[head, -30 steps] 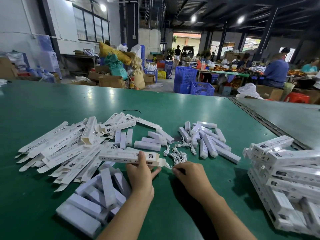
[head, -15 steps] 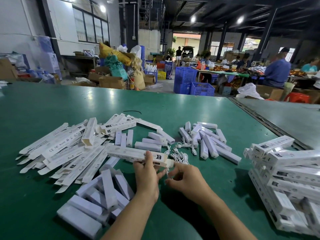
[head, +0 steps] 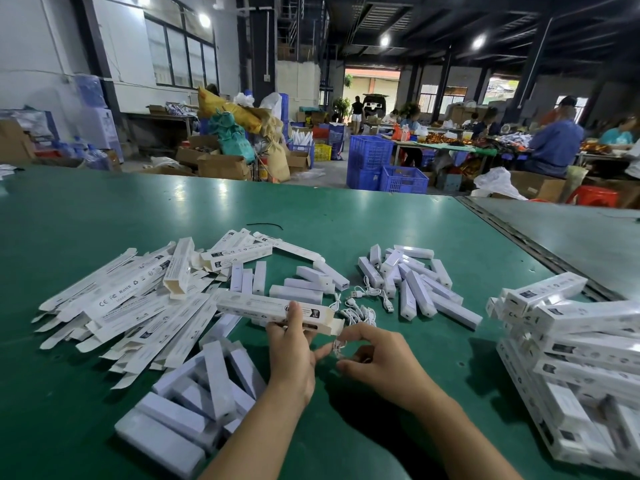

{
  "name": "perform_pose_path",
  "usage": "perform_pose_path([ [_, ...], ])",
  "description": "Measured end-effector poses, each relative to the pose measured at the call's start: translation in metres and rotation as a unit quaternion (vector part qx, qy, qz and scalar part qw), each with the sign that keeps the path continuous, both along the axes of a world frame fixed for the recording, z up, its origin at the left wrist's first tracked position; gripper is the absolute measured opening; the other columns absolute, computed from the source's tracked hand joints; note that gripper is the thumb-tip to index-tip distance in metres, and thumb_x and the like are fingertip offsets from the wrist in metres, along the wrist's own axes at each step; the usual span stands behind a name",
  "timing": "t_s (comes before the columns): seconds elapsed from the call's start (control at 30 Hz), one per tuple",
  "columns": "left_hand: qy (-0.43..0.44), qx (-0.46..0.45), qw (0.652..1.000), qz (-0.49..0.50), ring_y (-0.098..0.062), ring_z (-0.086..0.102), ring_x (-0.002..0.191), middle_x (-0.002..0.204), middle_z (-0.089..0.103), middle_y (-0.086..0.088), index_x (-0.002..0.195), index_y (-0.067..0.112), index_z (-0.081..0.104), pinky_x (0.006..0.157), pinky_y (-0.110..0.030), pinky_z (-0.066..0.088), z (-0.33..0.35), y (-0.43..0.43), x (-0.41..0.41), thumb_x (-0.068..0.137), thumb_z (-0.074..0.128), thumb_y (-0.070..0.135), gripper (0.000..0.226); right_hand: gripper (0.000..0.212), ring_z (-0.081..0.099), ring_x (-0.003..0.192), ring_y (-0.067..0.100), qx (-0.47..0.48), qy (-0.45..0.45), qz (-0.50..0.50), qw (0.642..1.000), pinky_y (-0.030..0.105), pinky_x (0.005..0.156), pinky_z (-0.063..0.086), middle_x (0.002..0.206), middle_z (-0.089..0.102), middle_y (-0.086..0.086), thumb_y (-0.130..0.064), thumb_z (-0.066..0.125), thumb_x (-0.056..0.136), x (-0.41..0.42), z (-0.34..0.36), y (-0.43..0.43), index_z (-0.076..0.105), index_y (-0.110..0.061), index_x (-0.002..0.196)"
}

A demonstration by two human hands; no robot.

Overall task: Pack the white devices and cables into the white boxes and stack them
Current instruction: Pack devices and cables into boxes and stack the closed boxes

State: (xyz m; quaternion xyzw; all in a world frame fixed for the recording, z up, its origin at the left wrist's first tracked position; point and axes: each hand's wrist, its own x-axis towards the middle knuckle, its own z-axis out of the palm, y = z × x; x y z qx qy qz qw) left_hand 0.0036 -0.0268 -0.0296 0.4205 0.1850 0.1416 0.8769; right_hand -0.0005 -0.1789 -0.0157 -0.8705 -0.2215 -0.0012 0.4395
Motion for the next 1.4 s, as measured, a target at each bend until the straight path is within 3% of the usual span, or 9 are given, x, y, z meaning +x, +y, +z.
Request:
perform_pose_path([
  [0.17,0.012,0.018,0.999,0.029,-0.021,0.067,0.098,0.113,0.066,-0.009,0.126,0.013,0.049,0.058,-0.037,0.060,-0.001,0.003,0.002,0.101,0.051,0.038,0.036,0.038,0.068,0.067,0.011,0.008,-0.019,-0.009,1.000,0.029,0.071,0.058,0.101,0.065,-0.014,-0.017,0.081,0.077,-0.002,0.000,0.003,0.062,-0.041,0.099],
  [0.3,0.008,0.049,0.997,0.057,-0.015,0.065,0.081,0.099,0.065,-0.006,0.119,0.011,0.053,0.053,-0.027,0.057,-0.003,0.006,0.004,0.101,0.053,0.037,0.032,0.057,0.069,0.068,0.019,0.032,-0.015,-0.037,0.999,0.028,0.070,0.056,0.099,0.067,-0.011,-0.017,0.080,0.078,-0.001,0.001,0.002,0.060,-0.040,0.126],
  [0.37,0.010,0.057,0.997,0.056,-0.012,0.065,0.076,0.094,0.066,-0.002,0.117,0.012,0.053,0.054,-0.026,0.055,-0.004,0.006,0.004,0.101,0.053,0.038,0.030,0.054,0.069,0.070,0.018,0.026,-0.019,-0.052,0.998,0.025,0.071,0.055,0.097,0.070,-0.013,-0.020,0.080,0.079,0.000,0.000,0.001,0.062,-0.034,0.128],
  [0.5,0.008,0.063,0.996,0.056,-0.013,0.065,0.077,0.096,0.067,-0.002,0.113,0.016,0.053,0.058,-0.028,0.052,-0.005,0.005,0.005,0.101,0.053,0.039,0.025,0.035,0.066,0.072,-0.005,0.032,-0.022,-0.107,0.993,0.002,0.069,0.045,0.084,0.068,-0.020,-0.022,0.083,0.077,0.002,0.000,0.002,0.073,-0.026,0.110],
  [0.7,-0.004,0.081,0.995,0.063,-0.010,0.065,0.073,0.096,0.068,-0.002,0.110,0.017,0.051,0.059,-0.026,0.052,-0.006,0.003,0.005,0.100,0.054,0.036,0.022,0.013,0.065,0.063,0.000,0.168,0.024,-0.190,0.967,0.010,0.064,0.050,0.068,0.073,-0.009,-0.021,0.087,0.072,0.002,0.004,0.005,0.074,-0.024,0.072],
  [0.97,-0.048,0.094,0.993,0.046,-0.017,0.070,0.083,0.094,0.073,-0.002,0.100,0.020,0.062,0.065,-0.027,0.054,-0.003,-0.003,0.002,0.094,0.066,0.026,0.009,0.008,0.066,0.058,0.006,0.214,0.039,-0.140,0.966,0.014,0.063,0.052,0.065,0.073,0.001,-0.010,0.080,0.079,-0.002,0.006,0.009,0.076,-0.018,0.079],
  [1.1,-0.056,0.111,0.992,0.036,-0.026,0.072,0.092,0.099,0.074,-0.013,0.097,0.011,0.069,0.075,-0.031,0.057,-0.005,-0.004,0.000,0.090,0.071,0.021,0.012,0.021,0.068,0.058,0.008,0.219,0.027,-0.157,0.963,0.014,0.060,0.053,0.067,0.073,-0.001,-0.006,0.081,0.078,-0.004,0.009,0.009,0.070,-0.020,0.090],
  [1.27,-0.056,0.126,0.990,0.023,-0.024,0.075,0.087,0.091,0.077,-0.008,0.092,0.013,0.072,0.075,-0.032,0.058,-0.008,-0.007,0.000,0.090,0.071,0.018,0.005,0.016,0.064,0.057,0.007,0.148,-0.016,-0.190,0.971,0.022,0.065,0.056,0.062,0.071,-0.006,-0.013,0.083,0.076,-0.005,0.011,0.008,0.074,-0.025,0.072],
  [1.4,-0.050,0.122,0.991,0.015,-0.026,0.075,0.087,0.091,0.077,-0.009,0.092,0.011,0.072,0.074,-0.032,0.058,-0.008,-0.008,-0.001,0.090,0.071,0.017,0.006,0.008,0.067,0.061,0.005,0.172,0.001,-0.190,0.967,0.014,0.064,0.053,0.064,0.073,-0.008,-0.014,0.083,0.077,-0.006,0.013,0.010,0.079,-0.017,0.083],
])
